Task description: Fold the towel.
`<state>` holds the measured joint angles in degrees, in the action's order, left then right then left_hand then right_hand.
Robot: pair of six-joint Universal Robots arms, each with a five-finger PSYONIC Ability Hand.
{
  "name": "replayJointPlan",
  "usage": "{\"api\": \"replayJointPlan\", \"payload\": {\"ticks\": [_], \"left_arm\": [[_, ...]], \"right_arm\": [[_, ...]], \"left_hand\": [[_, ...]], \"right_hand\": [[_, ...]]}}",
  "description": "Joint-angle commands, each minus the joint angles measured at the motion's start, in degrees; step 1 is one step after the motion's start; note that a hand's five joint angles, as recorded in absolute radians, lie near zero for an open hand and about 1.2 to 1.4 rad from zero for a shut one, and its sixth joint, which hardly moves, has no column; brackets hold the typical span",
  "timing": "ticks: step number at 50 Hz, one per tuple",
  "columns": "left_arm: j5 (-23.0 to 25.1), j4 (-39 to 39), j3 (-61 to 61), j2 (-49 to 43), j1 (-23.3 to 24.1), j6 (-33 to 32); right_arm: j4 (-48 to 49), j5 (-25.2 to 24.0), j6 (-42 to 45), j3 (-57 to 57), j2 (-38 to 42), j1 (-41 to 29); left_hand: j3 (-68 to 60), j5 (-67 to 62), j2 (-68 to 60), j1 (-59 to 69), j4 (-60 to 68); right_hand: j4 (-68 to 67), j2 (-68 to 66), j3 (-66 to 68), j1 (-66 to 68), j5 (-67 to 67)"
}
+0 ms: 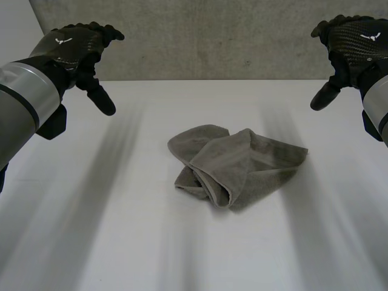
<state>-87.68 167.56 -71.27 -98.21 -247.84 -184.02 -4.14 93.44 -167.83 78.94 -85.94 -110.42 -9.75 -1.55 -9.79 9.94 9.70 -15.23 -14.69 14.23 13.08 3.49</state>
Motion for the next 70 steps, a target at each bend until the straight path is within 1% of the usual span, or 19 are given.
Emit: {"api": "replayJointPlan", "payload": {"ticks": [1,9,11,12,13,14,16,19,21,29,38,40,41,43,48,50,54,61,70], "left_arm": [[-0.1,0.1,0.1,-0.1,0.2,0.0],[0.3,0.4,-0.7,0.7,0.3,0.2],[0.3,0.5,-0.7,0.7,0.3,0.2],[0.3,0.5,-0.7,0.7,0.3,0.2],[0.3,0.6,-0.6,0.7,0.3,0.2],[0.4,0.7,-0.5,0.7,0.3,0.2],[0.4,1.0,-0.3,0.7,0.3,0.3],[0.3,1.9,-0.5,0.8,0.3,0.4],[0.3,2.2,-0.6,0.8,0.3,0.4],[0.4,2.5,-1.2,0.8,0.3,0.4],[0.6,6.7,-3.4,-0.3,0.4,0.0],[0.7,8.3,-4.3,-0.7,0.7,-0.2],[0.8,9.7,-5.0,-1.5,0.9,-0.3],[0.9,10.8,-5.5,-2.2,1.0,-0.3],[1.1,13.8,-6.3,-5.5,1.4,-0.4],[1.2,14.6,-6.3,-6.7,1.6,-0.3],[2.4,17.0,-6.5,-11.4,2.5,-0.2],[4.6,20.4,-8.1,-15.2,2.5,0.5],[5.1,28.3,-12.0,-16.0,4.7,7.3]], "right_arm": [[-0.6,-0.4,-0.3,-0.3,0.5,0.4],[0.0,-2.8,1.1,0.0,1.5,-0.2],[0.3,-8.0,5.6,-0.4,3.5,-0.6],[0.3,-8.0,5.7,-0.4,3.5,-0.6],[-0.3,-11.8,10.0,-0.6,5.2,-0.7],[-0.3,-11.9,10.1,-0.6,5.3,-0.7],[-0.4,-18.4,19.9,-1.1,8.8,-1.3],[-0.5,-20.8,28.0,-2.9,13.3,-4.2],[-0.8,-21.0,34.1,-6.7,19.6,-8.1],[-5.9,-22.0,44.1,-18.0,34.7,-10.9],[-11.4,-20.1,46.3,-30.4,48.4,-12.3],[-12.6,-18.0,46.5,-32.5,49.9,-12.4],[-12.6,-18.0,46.5,-32.5,49.9,-12.4],[-12.3,-16.7,45.1,-33.8,47.4,-12.4],[-9.8,-16.5,35.0,-32.8,35.8,-12.8],[-7.7,-16.4,24.5,-30.3,28.2,-12.2],[-7.1,-16.0,18.2,-27.9,22.2,-11.8],[-10.3,-13.8,16.7,-16.1,11.3,-9.6],[-9.4,-17.5,16.2,-4.3,5.4,-10.0]], "left_hand": [[-0.5,1.3,-0.4,0.3,0.5],[-0.5,1.3,-0.4,0.3,0.5],[-0.5,1.3,-0.4,0.3,0.5],[-0.5,1.3,-0.4,0.3,0.5],[-0.5,1.3,-0.4,0.3,0.5],[-0.5,1.3,-0.4,0.3,0.5],[-0.5,1.3,-0.4,0.3,0.5],[-0.5,1.3,-0.4,0.3,0.5],[-0.5,1.3,-0.4,0.3,0.5],[-0.5,1.3,-0.4,0.3,0.5],[-0.5,1.3,-0.4,0.3,0.5],[-0.6,1.2,-0.6,0.4,0.7],[-0.6,1.2,-0.6,0.4,0.7],[-0.6,1.2,-0.6,0.4,0.7],[-1.0,0.8,-0.9,0.8,1.0],[-1.0,0.8,-0.9,0.8,1.0],[-1.1,0.7,-1.1,0.9,1.2],[-1.1,0.7,-1.1,0.9,1.2],[-1.3,0.5,-1.3,1.1,1.3]], "right_hand": [[5.2,4.7,-4.2,-3.1,-3.5],[5.2,4.7,-4.2,-3.1,-3.5],[5.2,4.7,-4.2,-3.1,-3.5],[5.2,4.7,-4.2,-3.1,-3.5],[5.2,4.7,-4.2,-3.1,-3.5],[5.2,4.7,-4.2,-3.1,-3.5],[5.2,4.7,-4.2,-3.1,-3.5],[5.2,4.7,-4.2,-3.1,-3.5],[5.2,4.7,-4.2,-3.1,-3.5],[5.2,4.7,-4.2,-3.1,-3.5],[5.2,4.7,-4.2,-3.1,-3.5],[-22.6,-23.1,23.6,24.7,24.3],[-22.8,-23.3,23.8,24.9,24.5],[-64.6,-65.1,65.6,66.7,66.3],[-64.8,-65.3,65.8,66.9,66.5],[-64.8,-65.3,65.8,66.9,66.5],[-64.8,-65.3,65.8,66.9,66.5],[-64.8,-65.3,65.8,66.9,66.5],[-64.8,-65.3,65.8,66.9,66.5]]}}
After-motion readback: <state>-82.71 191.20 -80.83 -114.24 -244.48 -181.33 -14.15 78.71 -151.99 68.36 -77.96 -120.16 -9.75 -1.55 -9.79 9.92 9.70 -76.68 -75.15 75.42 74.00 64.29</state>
